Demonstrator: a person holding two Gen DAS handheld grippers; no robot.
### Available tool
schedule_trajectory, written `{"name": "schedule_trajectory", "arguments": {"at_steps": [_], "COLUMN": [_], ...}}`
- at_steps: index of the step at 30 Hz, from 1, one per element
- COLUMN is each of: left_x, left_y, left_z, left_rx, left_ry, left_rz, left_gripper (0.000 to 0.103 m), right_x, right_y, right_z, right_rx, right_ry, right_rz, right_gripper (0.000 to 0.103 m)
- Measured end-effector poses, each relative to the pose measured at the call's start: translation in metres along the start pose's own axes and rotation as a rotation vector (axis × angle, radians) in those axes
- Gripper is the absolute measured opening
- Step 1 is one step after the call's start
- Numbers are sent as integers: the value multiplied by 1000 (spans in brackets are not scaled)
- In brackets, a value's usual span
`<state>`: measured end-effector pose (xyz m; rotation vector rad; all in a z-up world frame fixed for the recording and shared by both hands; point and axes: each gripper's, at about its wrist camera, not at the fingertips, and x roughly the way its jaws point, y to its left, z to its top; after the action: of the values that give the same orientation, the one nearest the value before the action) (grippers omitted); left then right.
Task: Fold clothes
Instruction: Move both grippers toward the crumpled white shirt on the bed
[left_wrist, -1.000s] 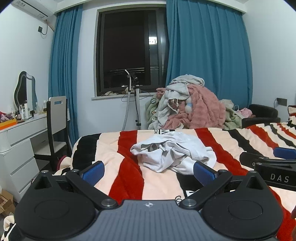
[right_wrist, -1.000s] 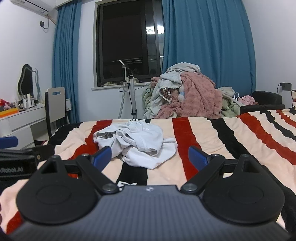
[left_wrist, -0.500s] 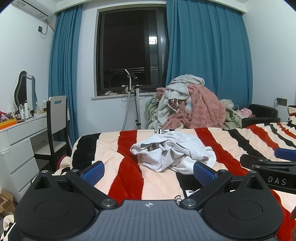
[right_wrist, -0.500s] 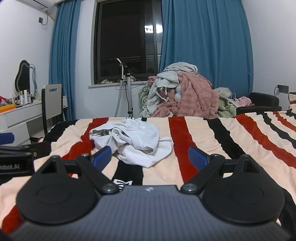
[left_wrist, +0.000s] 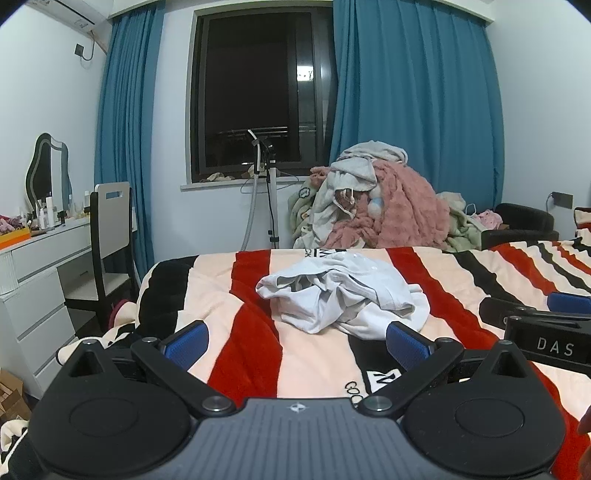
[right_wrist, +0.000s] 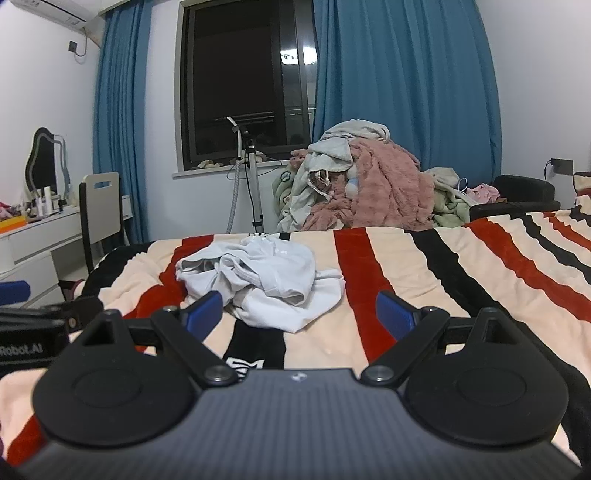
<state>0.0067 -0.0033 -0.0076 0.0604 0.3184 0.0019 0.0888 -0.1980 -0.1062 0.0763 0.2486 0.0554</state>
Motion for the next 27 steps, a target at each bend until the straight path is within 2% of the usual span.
{"name": "schedule_trajectory", "arguments": {"at_steps": [8,14,17,20,25,27], "left_x": [4,-1,-7,-7,14,36], "left_y": [3,5,9,13,13,11], "left_z": [-2,1,7,19,54,65], "left_rx": [-26,-40,-59,-78,-109,-121], "left_ry": [9,-28,-62,-63,-42,6], "left_rz": [-22,-13,-8,2,8,-12], "left_gripper": [103,103,103,103,103,103], "right_x": [4,8,11,13,15,18], "right_y": [-1,3,9,4,-15,-21], "right_z": [0,9,24,46,98,115], "right_rx": [13,34,8,46,128,136], "right_ry": [28,-8,-55,-81,-115,-133], "right_rz": [5,-7,-59,-85,-38,-20], "right_gripper": [91,91,91,91,91,91]}}
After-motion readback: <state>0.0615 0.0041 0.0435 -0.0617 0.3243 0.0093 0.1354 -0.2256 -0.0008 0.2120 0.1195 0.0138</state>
